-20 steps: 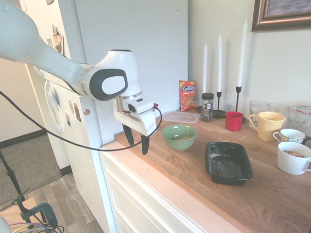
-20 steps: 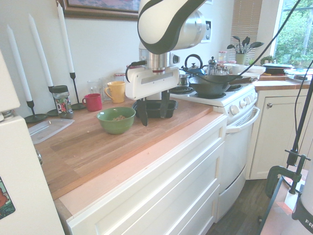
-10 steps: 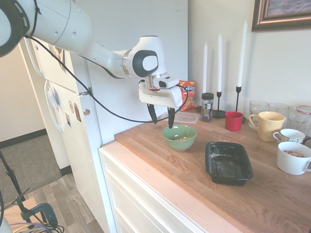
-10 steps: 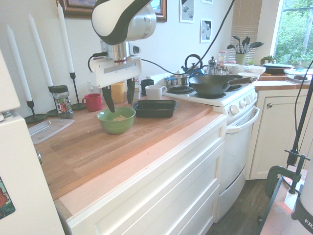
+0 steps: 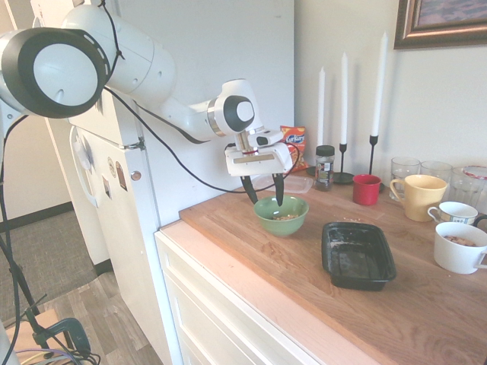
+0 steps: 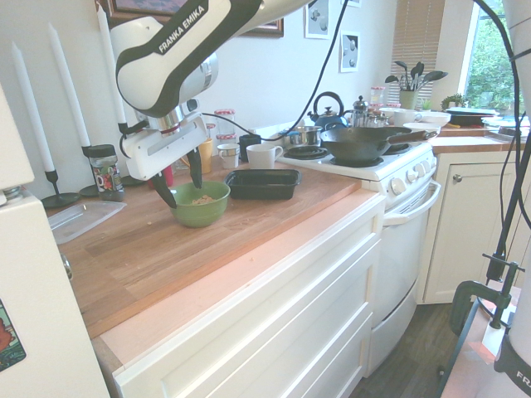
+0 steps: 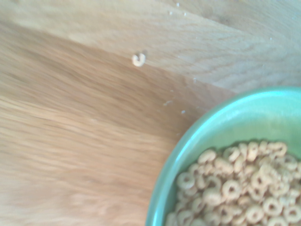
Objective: Pour the cereal into the box
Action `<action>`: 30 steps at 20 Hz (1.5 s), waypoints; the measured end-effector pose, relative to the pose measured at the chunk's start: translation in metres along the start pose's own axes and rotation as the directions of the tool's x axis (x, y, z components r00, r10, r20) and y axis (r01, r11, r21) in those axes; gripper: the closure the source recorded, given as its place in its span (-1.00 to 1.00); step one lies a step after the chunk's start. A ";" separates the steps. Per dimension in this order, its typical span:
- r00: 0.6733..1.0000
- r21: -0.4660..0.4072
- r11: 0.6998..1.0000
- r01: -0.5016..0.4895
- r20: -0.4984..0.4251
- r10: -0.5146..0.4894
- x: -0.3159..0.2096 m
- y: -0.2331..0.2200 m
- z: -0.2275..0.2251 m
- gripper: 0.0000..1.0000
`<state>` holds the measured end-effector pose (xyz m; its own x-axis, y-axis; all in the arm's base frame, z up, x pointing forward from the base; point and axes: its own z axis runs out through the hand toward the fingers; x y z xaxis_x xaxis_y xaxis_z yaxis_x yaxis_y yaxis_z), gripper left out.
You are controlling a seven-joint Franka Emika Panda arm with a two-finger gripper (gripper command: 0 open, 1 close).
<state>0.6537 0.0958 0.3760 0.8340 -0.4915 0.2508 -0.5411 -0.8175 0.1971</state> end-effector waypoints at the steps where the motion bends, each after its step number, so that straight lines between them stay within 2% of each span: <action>1: 1.000 -0.028 0.999 0.017 -0.026 -0.018 -0.003 -0.005 0.005 -1.00; 6: 0.991 -0.132 0.989 0.059 -0.108 -0.074 -0.017 -0.024 0.032 -1.00; 7: 0.991 -0.141 0.988 0.063 -0.110 -0.079 -0.017 -0.025 0.037 1.00; 30: 0.993 -0.155 0.987 0.044 -0.098 -0.060 -0.021 -0.024 0.057 1.00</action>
<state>0.6555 0.1091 0.3120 0.8503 -0.4102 0.3298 -0.5139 -0.7822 0.3521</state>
